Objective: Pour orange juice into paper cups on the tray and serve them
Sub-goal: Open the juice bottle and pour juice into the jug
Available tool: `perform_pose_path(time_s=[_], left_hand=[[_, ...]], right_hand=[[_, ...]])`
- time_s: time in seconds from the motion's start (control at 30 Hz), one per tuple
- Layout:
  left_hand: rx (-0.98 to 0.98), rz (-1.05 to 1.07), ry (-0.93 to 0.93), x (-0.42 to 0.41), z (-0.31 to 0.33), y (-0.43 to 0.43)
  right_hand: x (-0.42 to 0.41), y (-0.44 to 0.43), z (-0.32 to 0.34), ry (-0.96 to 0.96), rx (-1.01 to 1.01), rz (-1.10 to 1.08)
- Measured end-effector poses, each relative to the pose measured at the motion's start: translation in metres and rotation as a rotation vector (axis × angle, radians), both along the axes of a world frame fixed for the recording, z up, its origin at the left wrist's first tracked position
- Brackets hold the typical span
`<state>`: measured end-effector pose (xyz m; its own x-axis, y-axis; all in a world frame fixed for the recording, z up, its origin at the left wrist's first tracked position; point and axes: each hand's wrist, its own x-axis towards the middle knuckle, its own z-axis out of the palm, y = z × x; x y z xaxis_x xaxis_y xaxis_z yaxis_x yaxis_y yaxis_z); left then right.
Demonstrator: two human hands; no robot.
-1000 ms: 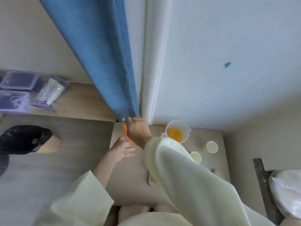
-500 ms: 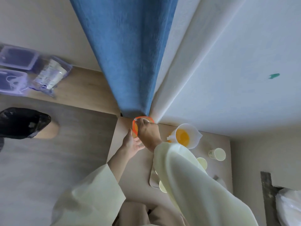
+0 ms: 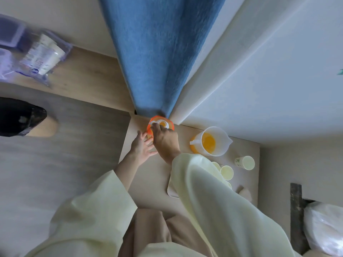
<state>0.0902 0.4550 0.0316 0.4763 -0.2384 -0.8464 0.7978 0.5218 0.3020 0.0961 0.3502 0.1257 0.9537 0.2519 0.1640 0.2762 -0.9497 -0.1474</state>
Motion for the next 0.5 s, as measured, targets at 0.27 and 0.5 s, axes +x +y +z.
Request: perform_pose_path(time_s=[0.27, 0.5], left_hand=[[0.018, -0.047, -0.021, -0.009, -0.001, 0.003], [0.396, -0.469, 0.091, -0.032, 0.012, -0.007]], right_hand=[[-0.018, 0.001, -0.026, -0.022, 0.063, 0.025], [-0.049, -0.019, -0.044, -0.069, 0.119, -0.091]])
